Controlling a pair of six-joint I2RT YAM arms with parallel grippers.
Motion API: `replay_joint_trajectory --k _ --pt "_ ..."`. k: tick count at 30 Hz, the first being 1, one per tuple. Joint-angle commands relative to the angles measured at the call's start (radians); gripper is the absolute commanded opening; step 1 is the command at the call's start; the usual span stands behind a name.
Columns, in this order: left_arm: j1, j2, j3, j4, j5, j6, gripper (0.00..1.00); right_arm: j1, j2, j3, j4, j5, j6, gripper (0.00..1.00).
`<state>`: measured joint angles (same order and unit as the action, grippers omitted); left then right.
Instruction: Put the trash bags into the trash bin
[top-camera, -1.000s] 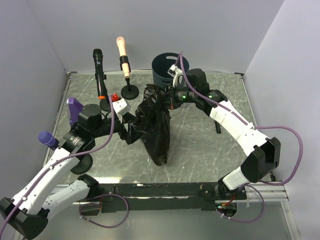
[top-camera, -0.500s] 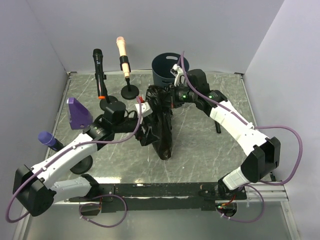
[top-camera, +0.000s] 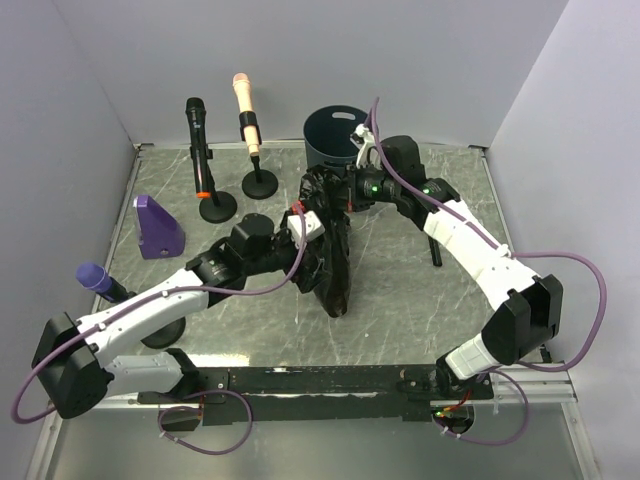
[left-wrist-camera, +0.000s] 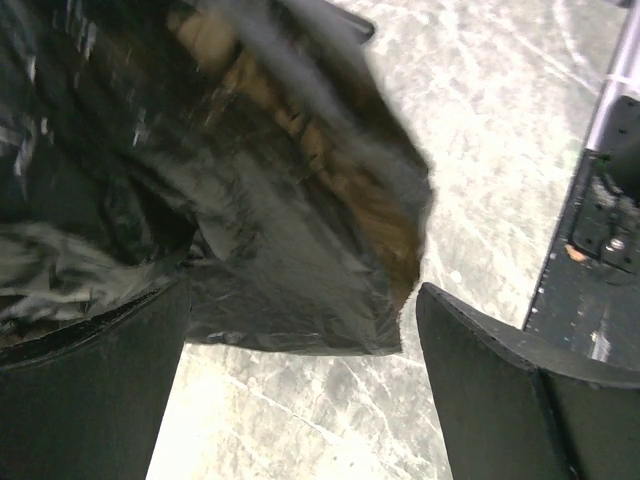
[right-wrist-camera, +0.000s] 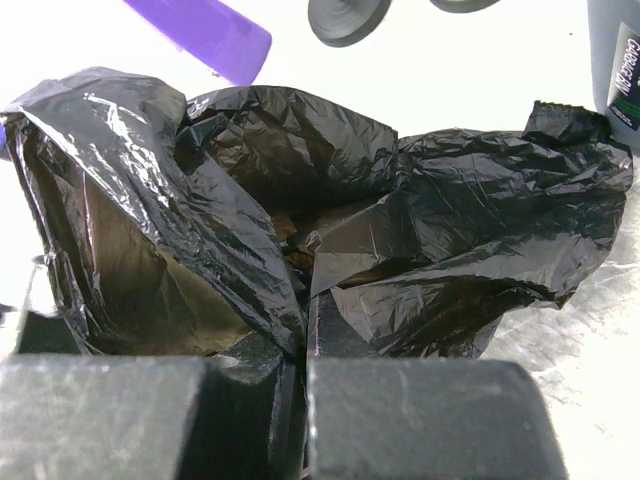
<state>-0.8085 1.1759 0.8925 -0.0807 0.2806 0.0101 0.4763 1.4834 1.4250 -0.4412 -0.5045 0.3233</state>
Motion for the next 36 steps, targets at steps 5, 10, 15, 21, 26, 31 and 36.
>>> replay_joint_trajectory --k 5,10,15,21,26,31,36 --pt "-0.052 0.019 -0.038 0.122 -0.046 -0.062 0.98 -0.027 -0.072 -0.008 0.018 0.026 0.023 0.0" --pt "-0.101 0.062 -0.047 0.162 -0.121 -0.088 0.97 -0.041 -0.08 -0.018 0.019 0.023 0.031 0.0" --pt "-0.101 0.131 -0.004 0.125 -0.24 -0.114 0.87 -0.051 -0.094 -0.031 0.018 0.02 0.025 0.0" --pt "-0.101 0.169 0.008 0.137 -0.232 -0.055 0.59 -0.085 -0.121 -0.075 0.021 -0.002 0.017 0.0" --pt "-0.1 0.142 -0.024 0.202 -0.208 0.025 0.15 -0.119 -0.156 -0.135 0.016 -0.008 -0.026 0.0" --pt "-0.058 0.068 -0.013 0.171 -0.112 0.05 0.01 -0.148 -0.218 -0.216 -0.013 0.029 -0.108 0.0" --pt "0.005 -0.01 0.023 0.082 -0.083 0.057 0.01 -0.171 -0.282 -0.284 -0.047 0.049 -0.182 0.0"
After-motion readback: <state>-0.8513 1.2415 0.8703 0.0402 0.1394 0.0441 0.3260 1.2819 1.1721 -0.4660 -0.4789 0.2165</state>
